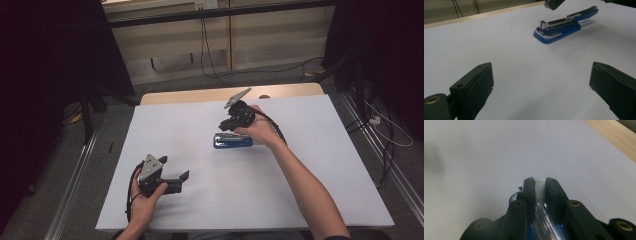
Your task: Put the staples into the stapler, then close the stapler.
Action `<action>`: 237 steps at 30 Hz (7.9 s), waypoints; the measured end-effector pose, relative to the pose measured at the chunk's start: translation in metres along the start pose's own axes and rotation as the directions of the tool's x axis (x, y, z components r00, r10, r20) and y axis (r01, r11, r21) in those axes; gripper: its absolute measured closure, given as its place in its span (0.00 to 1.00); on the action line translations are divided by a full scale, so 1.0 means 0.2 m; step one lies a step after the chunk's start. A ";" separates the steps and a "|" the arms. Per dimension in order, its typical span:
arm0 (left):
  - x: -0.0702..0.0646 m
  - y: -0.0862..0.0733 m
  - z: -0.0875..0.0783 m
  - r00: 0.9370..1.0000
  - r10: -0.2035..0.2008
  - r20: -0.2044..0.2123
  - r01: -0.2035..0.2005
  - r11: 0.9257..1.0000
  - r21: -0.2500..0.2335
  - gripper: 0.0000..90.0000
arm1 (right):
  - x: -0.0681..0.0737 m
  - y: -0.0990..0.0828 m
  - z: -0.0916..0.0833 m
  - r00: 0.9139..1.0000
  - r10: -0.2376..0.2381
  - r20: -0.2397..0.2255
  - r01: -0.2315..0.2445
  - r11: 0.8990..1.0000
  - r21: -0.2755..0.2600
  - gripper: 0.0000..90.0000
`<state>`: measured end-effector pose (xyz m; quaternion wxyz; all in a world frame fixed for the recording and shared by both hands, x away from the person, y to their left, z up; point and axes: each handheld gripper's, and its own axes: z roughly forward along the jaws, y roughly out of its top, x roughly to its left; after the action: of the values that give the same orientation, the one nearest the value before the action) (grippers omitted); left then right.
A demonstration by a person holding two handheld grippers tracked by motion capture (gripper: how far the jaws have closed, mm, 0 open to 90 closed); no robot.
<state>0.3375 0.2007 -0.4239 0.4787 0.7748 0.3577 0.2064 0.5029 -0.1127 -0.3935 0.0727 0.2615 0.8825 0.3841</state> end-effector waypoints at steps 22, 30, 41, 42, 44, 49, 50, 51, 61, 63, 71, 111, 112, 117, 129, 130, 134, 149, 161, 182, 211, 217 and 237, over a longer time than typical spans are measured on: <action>0.00 0.00 0.00 1.000 0.001 0.008 -0.001 1.000 -0.002 0.06 | 0.00 -0.01 0.03 0.992 -0.124 -0.037 0.124 0.992 -0.007 0.88; 0.00 0.00 0.00 1.000 0.001 0.010 -0.001 1.000 -0.002 0.06 | -0.02 -0.03 0.04 0.983 -0.166 -0.076 0.166 0.986 -0.004 0.88; 0.00 0.00 0.00 1.000 0.001 0.010 -0.001 1.000 -0.003 0.06 | -0.01 -0.02 0.04 0.968 -0.236 -0.084 0.237 0.971 0.010 0.88; 0.00 0.00 0.00 1.000 0.001 0.010 -0.001 1.000 -0.002 0.06 | -0.01 -0.02 0.05 0.965 -0.246 -0.087 0.249 0.968 0.016 0.88; 0.00 0.00 0.00 1.000 0.001 0.009 -0.001 1.000 -0.002 0.06 | 0.00 -0.02 0.05 0.965 -0.243 -0.097 0.246 0.969 0.020 0.88; 0.00 0.00 0.00 1.000 0.001 0.010 -0.001 1.000 -0.001 0.06 | 0.00 -0.01 0.07 0.958 -0.263 -0.113 0.268 0.963 0.030 0.88; 0.00 0.00 0.00 1.000 0.000 0.008 0.000 1.000 0.000 0.06 | 0.00 -0.01 0.07 0.955 -0.273 -0.117 0.277 0.960 0.024 0.88; 0.00 0.00 0.00 1.000 0.003 0.008 -0.003 1.000 0.003 0.06 | 0.00 -0.01 0.07 0.954 -0.272 -0.124 0.277 0.960 0.031 0.88; 0.00 0.00 0.00 1.000 0.001 0.010 -0.001 1.000 0.002 0.06 | -0.03 -0.03 0.09 0.950 -0.287 -0.121 0.295 0.954 0.054 0.88; 0.00 0.00 0.00 1.000 0.001 0.008 -0.001 1.000 0.001 0.06 | -0.03 -0.03 0.09 0.951 -0.284 -0.120 0.292 0.955 0.051 0.88; 0.00 0.00 0.00 1.000 0.002 0.008 -0.002 1.000 0.002 0.06 | -0.03 -0.03 0.10 0.942 -0.304 -0.140 0.313 0.949 0.047 0.88; 0.00 0.00 0.00 1.000 0.002 0.010 -0.002 1.000 0.002 0.06 | -0.04 -0.04 0.12 0.949 -0.275 -0.156 0.285 0.957 0.045 0.86; 0.00 0.00 0.00 1.000 0.003 0.009 -0.003 1.000 0.002 0.06 | -0.04 -0.04 0.12 0.949 -0.275 -0.154 0.284 0.958 0.045 0.85; 0.00 0.00 0.00 1.000 0.002 0.012 -0.002 1.000 0.001 0.06 | -0.04 -0.04 0.12 0.950 -0.273 -0.151 0.283 0.958 0.049 0.85; 0.00 0.00 0.00 1.000 0.002 0.012 -0.002 1.000 0.002 0.06 | -0.05 -0.05 0.09 0.960 -0.247 -0.135 0.255 0.966 0.050 0.79; 0.00 0.00 0.00 1.000 0.002 0.013 -0.002 1.000 0.001 0.06 | -0.05 -0.05 0.09 0.962 -0.240 -0.132 0.248 0.967 0.051 0.77; 0.00 0.00 0.00 1.000 0.001 0.013 -0.001 1.000 0.003 0.06 | -0.05 -0.05 0.09 0.967 -0.222 -0.127 0.228 0.973 0.031 0.69; 0.00 0.00 0.00 1.000 -0.002 0.010 0.002 1.000 0.002 0.06 | -0.01 -0.09 0.06 0.998 -0.041 -0.037 0.040 0.998 -0.046 0.28; 0.01 0.00 0.00 1.000 -0.007 0.008 0.007 1.000 0.004 0.06 | 0.03 -0.13 0.02 0.994 0.070 0.080 -0.061 0.991 -0.118 0.06; 0.01 0.00 0.00 1.000 -0.003 0.011 0.003 1.000 0.004 0.06 | 0.11 -0.29 -0.09 0.950 0.170 0.262 -0.129 0.978 -0.164 0.06; 0.01 -0.01 0.01 1.000 -0.012 -0.006 0.012 1.000 0.006 0.06 | 0.24 -0.54 -0.32 0.887 0.268 0.376 -0.143 0.934 -0.328 0.05; -0.01 0.00 0.01 1.000 0.004 -0.002 -0.004 1.000 0.014 0.06 | 0.27 -0.56 -0.31 0.880 0.277 0.386 -0.138 0.926 -0.350 0.05; 0.01 -0.01 0.00 1.000 -0.001 0.027 0.001 1.000 0.009 0.05 | 0.29 -0.69 -0.40 0.876 0.310 0.370 -0.178 0.920 -0.350 0.04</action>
<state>0.3387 0.2033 -0.4266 0.4802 0.7793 0.3526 0.1940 0.3722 -0.2119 -0.4329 0.2498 0.4335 0.7355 0.4569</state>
